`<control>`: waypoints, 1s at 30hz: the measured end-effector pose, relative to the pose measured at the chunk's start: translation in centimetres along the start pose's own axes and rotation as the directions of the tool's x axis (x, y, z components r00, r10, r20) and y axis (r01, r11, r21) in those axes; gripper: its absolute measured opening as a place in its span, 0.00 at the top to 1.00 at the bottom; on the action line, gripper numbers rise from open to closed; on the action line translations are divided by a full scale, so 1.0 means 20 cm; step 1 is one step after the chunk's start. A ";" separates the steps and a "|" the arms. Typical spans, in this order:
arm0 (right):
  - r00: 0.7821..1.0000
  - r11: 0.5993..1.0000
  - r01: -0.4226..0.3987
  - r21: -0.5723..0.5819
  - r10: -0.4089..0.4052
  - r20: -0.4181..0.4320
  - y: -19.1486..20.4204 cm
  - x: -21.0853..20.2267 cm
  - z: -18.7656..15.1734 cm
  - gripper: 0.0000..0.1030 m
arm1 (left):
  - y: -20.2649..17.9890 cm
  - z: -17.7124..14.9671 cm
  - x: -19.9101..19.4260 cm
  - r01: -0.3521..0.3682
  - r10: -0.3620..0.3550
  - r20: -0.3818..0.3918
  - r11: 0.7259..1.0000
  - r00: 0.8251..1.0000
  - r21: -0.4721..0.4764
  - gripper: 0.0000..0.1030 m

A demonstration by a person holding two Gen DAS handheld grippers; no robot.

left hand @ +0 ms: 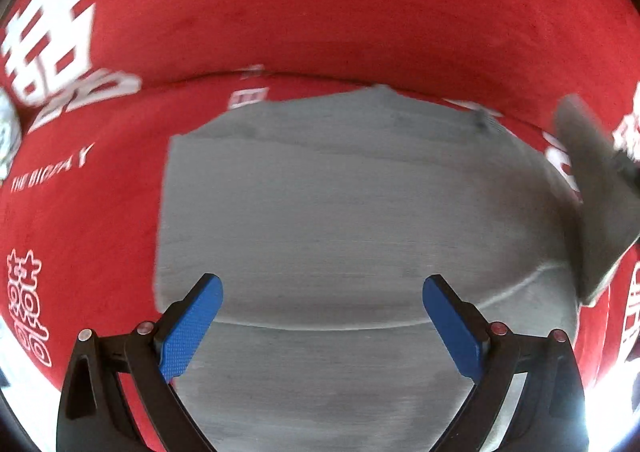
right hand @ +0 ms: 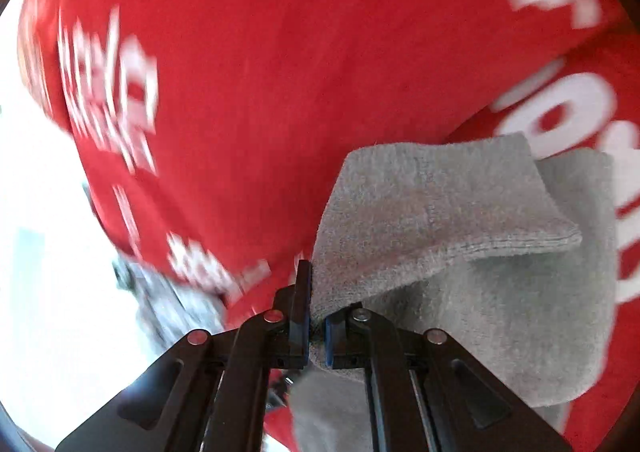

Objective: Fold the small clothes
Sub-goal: 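Lay the held sleeve across the folded body and open the right tool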

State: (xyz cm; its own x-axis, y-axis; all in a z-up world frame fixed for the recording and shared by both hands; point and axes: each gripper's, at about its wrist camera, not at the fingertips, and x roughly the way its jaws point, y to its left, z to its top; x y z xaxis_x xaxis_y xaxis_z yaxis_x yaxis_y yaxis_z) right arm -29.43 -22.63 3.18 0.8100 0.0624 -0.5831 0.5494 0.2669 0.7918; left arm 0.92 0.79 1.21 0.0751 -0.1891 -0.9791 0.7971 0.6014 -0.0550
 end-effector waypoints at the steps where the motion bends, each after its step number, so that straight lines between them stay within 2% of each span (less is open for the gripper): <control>1: 0.998 0.999 0.037 -0.021 -0.038 -0.055 0.03 0.14 -0.04 0.94 | 0.02 -0.01 0.01 -0.001 0.001 -0.002 1.000 1.000 -0.011 0.02; 2: 0.995 0.998 0.059 -0.026 -0.061 -0.083 0.04 0.21 -0.06 0.93 | 0.06 -0.01 0.03 0.001 -0.002 -0.007 1.000 1.000 -0.025 0.02; 3: 0.985 0.994 0.105 -0.020 -0.107 -0.138 0.02 0.33 -0.10 0.91 | 0.09 -0.02 0.05 0.001 -0.001 -0.012 0.999 1.000 -0.037 0.02; 5: 0.963 0.984 0.179 0.005 -0.175 -0.203 -0.03 0.45 -0.14 0.90 | 0.13 -0.03 0.08 0.002 -0.002 -0.017 0.999 1.000 -0.050 0.02; 6: 0.949 0.975 0.221 0.031 -0.208 -0.235 -0.07 0.50 -0.18 0.76 | 0.16 -0.03 0.08 0.004 -0.005 -0.017 0.999 1.000 -0.054 0.02; 7: 0.949 0.972 0.225 0.061 -0.204 -0.239 -0.09 0.50 -0.21 0.61 | 0.19 -0.04 0.08 0.012 -0.013 -0.015 0.998 1.000 -0.063 0.02; 9: 0.967 0.976 0.177 0.128 -0.149 -0.206 -0.13 0.44 -0.25 0.51 | 0.23 -0.04 0.08 0.027 -0.028 -0.013 0.997 1.000 -0.074 0.02; 12: 0.979 0.959 0.192 0.207 -0.174 -0.104 -0.16 0.32 -0.25 0.50 | 0.28 -0.05 0.07 0.061 -0.063 -0.011 0.994 0.998 -0.089 0.02; 14: 0.980 0.943 0.199 0.266 -0.192 -0.051 -0.19 0.30 -0.21 0.51 | 0.31 -0.04 0.06 0.096 -0.097 -0.003 0.990 0.995 -0.100 0.02; 15: 0.979 0.939 0.201 0.280 -0.199 -0.035 -0.18 0.30 -0.17 0.64 | 0.33 -0.03 0.05 0.121 -0.122 0.001 0.987 0.993 -0.108 0.02; 16: 0.979 0.940 0.201 0.277 -0.204 -0.018 -0.17 0.30 -0.15 0.85 | 0.34 -0.02 0.05 0.140 -0.140 0.004 0.984 0.990 -0.114 0.02; 17: 0.979 0.949 0.202 0.241 -0.206 -0.007 -0.13 0.33 -0.12 0.89 | 0.36 -0.01 0.05 0.171 -0.171 0.010 0.977 0.985 -0.124 0.02; 20: 0.980 0.979 0.198 0.052 -0.196 -0.042 0.06 0.43 -0.10 0.90 | 0.42 0.01 0.05 0.248 -0.248 0.019 0.953 0.969 -0.173 0.02; 22: 0.977 0.981 0.186 -0.062 -0.191 -0.091 0.16 0.49 -0.15 0.90 | 0.44 0.02 0.06 0.275 -0.277 0.022 0.939 0.961 -0.207 0.02; 24: 0.965 0.968 0.181 -0.173 -0.209 -0.158 0.27 0.60 -0.23 0.90 | 0.48 0.03 0.09 0.308 -0.312 0.023 0.918 0.950 -0.249 0.02; 27: 0.925 0.943 0.205 -0.261 -0.274 -0.263 0.31 0.73 -0.37 0.85 | 0.50 0.03 0.13 0.354 -0.368 0.012 0.885 0.930 -0.301 0.02; 29: 0.894 0.930 0.226 -0.291 -0.316 -0.317 0.29 0.77 -0.44 0.79 | 0.48 0.02 0.17 0.372 -0.392 -0.004 0.875 0.920 -0.309 0.02; 30: 0.889 0.932 0.229 -0.280 -0.317 -0.330 0.27 0.76 -0.46 0.72 | 0.47 0.02 0.18 0.372 -0.393 -0.009 0.877 0.920 -0.305 0.02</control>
State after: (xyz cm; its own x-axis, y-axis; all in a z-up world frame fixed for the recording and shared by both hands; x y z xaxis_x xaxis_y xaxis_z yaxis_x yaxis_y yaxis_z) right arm -16.06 -11.40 -2.94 0.4779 0.2885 -0.8297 0.6400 0.5326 0.5538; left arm 8.97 5.53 -2.81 -0.2494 -0.4031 -0.8805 0.5440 0.6939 -0.4718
